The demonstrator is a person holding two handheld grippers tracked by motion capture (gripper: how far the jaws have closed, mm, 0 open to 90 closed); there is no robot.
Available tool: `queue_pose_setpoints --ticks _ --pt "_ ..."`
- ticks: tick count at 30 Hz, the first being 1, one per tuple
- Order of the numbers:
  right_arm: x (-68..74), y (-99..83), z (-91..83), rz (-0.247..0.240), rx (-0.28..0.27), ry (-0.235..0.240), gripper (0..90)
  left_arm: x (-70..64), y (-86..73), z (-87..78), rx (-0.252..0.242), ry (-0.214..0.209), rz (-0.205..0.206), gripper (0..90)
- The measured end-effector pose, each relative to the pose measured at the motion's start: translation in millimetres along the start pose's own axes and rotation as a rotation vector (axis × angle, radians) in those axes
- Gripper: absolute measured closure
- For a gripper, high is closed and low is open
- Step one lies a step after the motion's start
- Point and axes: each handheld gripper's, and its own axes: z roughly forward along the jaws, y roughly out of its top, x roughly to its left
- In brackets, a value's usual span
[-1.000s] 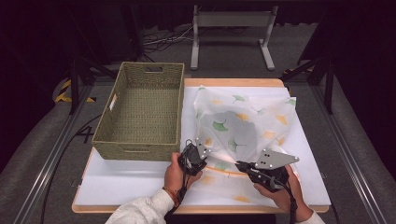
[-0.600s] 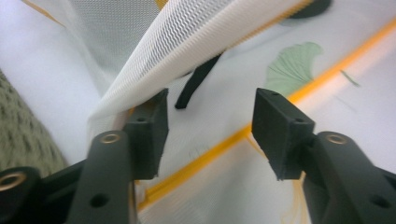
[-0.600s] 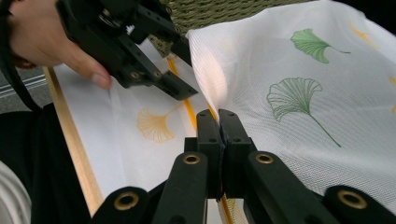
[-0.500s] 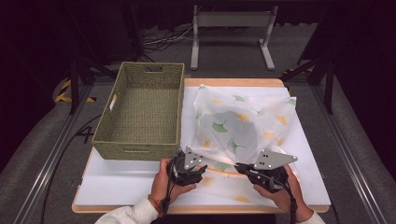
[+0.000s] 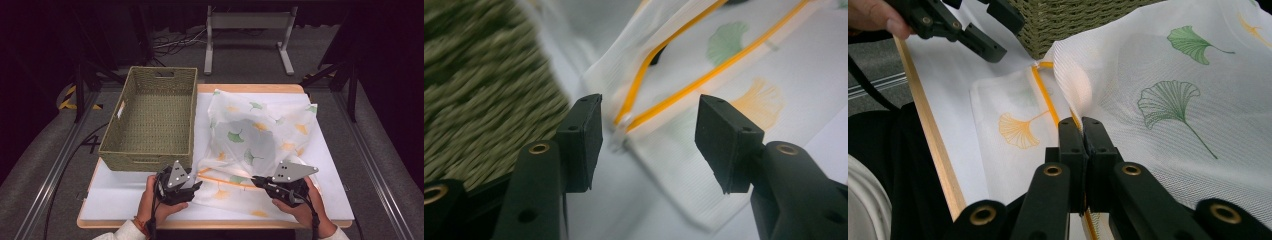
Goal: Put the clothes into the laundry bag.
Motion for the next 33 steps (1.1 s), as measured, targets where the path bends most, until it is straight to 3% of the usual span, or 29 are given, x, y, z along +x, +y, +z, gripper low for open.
queue_pose_setpoints --ticks 7,10,13,16,22,27,30,33 --pt "0.5 -2.1 4.6 -0.011 0.032 0.018 88.5 15.9 -15.8 -15.8 -0.008 0.023 0.017 39.8" --pt "-0.3 -4.2 7.9 -0.015 0.051 0.026 88.6 26.9 -26.3 -26.2 -0.045 -0.014 0.005 33.1" --pt "-0.8 -6.6 11.3 -0.023 0.073 0.022 88.5 36.5 -36.8 -35.3 -0.079 -0.020 -0.020 27.1" --pt "-1.8 -9.1 13.9 -0.025 0.098 0.023 88.7 42.3 -43.0 -40.2 -0.086 0.008 -0.041 19.8" --pt "-9.9 -19.0 15.0 -0.019 0.166 0.022 88.6 58.1 -57.9 -48.9 -0.067 0.082 -0.086 17.6" --pt "-16.3 -31.3 17.2 -0.008 0.216 0.010 88.7 73.4 -71.1 -61.5 -0.086 0.103 -0.126 16.4" --pt "-17.4 -35.5 19.9 -0.009 0.240 -0.009 88.7 78.9 -78.4 -67.3 -0.096 0.112 -0.161 15.7" --pt "-18.1 -38.3 22.0 -0.004 0.257 -0.019 88.8 78.9 -81.4 -69.5 -0.092 0.123 -0.170 15.5"
